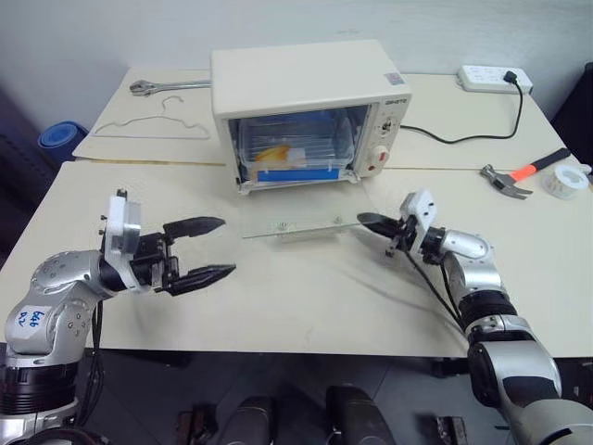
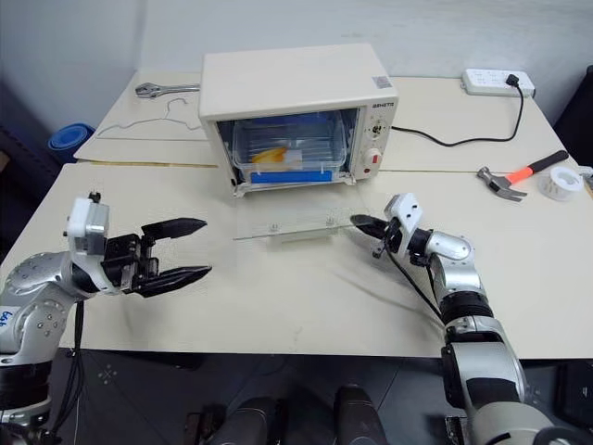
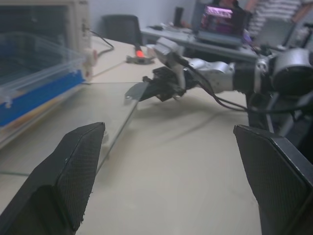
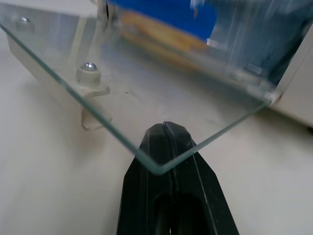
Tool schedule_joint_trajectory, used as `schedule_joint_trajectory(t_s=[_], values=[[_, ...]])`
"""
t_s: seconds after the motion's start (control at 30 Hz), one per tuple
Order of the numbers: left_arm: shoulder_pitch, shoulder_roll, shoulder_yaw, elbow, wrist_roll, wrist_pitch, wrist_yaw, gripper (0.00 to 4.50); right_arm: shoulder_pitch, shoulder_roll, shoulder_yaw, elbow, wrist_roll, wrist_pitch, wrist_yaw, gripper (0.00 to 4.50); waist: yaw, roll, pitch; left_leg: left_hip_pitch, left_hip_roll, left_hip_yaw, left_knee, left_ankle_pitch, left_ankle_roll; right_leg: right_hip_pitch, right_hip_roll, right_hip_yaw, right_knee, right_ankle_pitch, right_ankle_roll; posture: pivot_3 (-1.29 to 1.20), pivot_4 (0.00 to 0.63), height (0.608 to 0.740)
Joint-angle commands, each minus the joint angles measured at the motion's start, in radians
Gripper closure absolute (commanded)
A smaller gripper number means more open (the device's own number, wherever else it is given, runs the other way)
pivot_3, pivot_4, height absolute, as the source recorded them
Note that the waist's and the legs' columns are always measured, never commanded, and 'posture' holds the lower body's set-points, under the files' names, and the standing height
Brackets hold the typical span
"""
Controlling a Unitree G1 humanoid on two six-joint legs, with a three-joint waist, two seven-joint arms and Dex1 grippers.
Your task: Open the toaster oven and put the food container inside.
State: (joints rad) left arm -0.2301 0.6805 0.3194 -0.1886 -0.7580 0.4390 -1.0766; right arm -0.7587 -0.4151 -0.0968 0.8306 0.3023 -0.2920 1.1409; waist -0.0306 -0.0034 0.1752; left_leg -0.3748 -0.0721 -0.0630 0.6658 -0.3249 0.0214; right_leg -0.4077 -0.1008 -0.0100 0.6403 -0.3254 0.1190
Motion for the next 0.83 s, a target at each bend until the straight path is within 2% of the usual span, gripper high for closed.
schedule_joint_trajectory(t_s=[0.03, 0.17, 0.23, 0.27, 0.33, 0.47, 0.57, 0.7, 0.83], values=[[-0.003, -0.033, 0.068, 0.000, -0.031, -0.006, 0.090, 0.02, -0.013, 0.018, -0.081, -0.154, 0.140, 0.066, 0.031, 4.50, -0.001, 0.000, 0.000, 0.000, 0.000, 0.000, 0.000, 0.000, 0.000, 0.000, 0.000, 0.000, 0.001, 0.000, 0.000, 0.00, 0.150, 0.740], [-0.008, -0.037, 0.061, 0.062, 0.087, -0.111, 0.137, 0.02, -0.011, 0.030, -0.137, -0.322, 0.254, 0.203, -0.023, 4.50, 0.001, 0.000, 0.000, 0.000, 0.000, 0.000, 0.000, 0.000, 0.000, 0.000, 0.000, 0.000, 0.003, 0.000, 0.000, 0.00, 0.150, 0.740], [0.008, -0.027, 0.055, 0.094, 0.144, -0.175, 0.131, 0.02, 0.027, 0.002, -0.139, -0.442, 0.307, 0.315, -0.018, 4.50, 0.003, 0.000, 0.000, 0.000, 0.000, 0.000, 0.000, 0.000, 0.000, 0.000, 0.000, 0.000, 0.003, 0.000, 0.000, 0.00, 0.150, 0.740], [0.021, -0.018, 0.052, 0.109, 0.171, -0.199, 0.125, 0.00, 0.055, -0.015, -0.134, -0.496, 0.314, 0.339, -0.011, 4.32, 0.003, 0.000, 0.000, 0.000, 0.000, 0.000, 0.000, 0.000, 0.000, 0.000, 0.000, 0.000, 0.003, 0.000, 0.000, 0.00, 0.150, 0.740], [0.058, 0.006, 0.045, 0.137, 0.219, -0.255, 0.087, 0.00, 0.128, -0.062, -0.119, -0.601, 0.311, 0.374, 0.013, 3.92, 0.006, 0.000, 0.000, 0.000, 0.000, -0.001, -0.001, 0.000, 0.000, 0.000, 0.000, -0.001, 0.003, 0.000, 0.000, 0.00, 0.150, 0.740], [0.139, 0.045, 0.038, 0.189, 0.288, -0.353, 0.036, 0.00, 0.303, -0.166, -0.092, -0.738, 0.265, 0.345, 0.109, 2.58, 0.011, 0.000, 0.000, 0.000, -0.001, -0.002, -0.002, -0.001, 0.001, 0.000, -0.001, -0.001, 0.001, 0.000, 0.000, 0.00, 0.150, 0.740], [0.188, 0.050, 0.038, 0.197, 0.324, -0.392, 0.041, 0.00, 0.434, -0.216, -0.094, -0.775, 0.228, 0.279, 0.166, 1.46, 0.018, 0.000, 0.000, -0.001, -0.001, -0.001, -0.001, -0.002, 0.001, 0.001, -0.002, 0.000, -0.004, 0.000, 0.000, 0.00, 0.150, 0.740], [0.242, 0.040, 0.039, 0.198, 0.363, -0.442, 0.064, 0.00, 0.553, -0.225, -0.113, -0.758, 0.194, 0.180, 0.176, 0.03, 0.022, 0.000, 0.000, 0.000, -0.001, -0.001, -0.001, -0.001, 0.001, 0.001, -0.001, 0.001, -0.004, 0.000, 0.000, 0.00, 0.150, 0.740], [0.263, 0.028, 0.037, 0.170, 0.361, -0.430, 0.098, 0.00, 0.615, -0.206, -0.118, -0.732, 0.174, 0.131, 0.142, 0.01, 0.027, 0.000, 0.000, 0.001, -0.001, -0.001, -0.001, -0.001, 0.001, 0.002, -0.001, 0.001, -0.004, 0.000, 0.000, 0.00, 0.150, 0.740]])
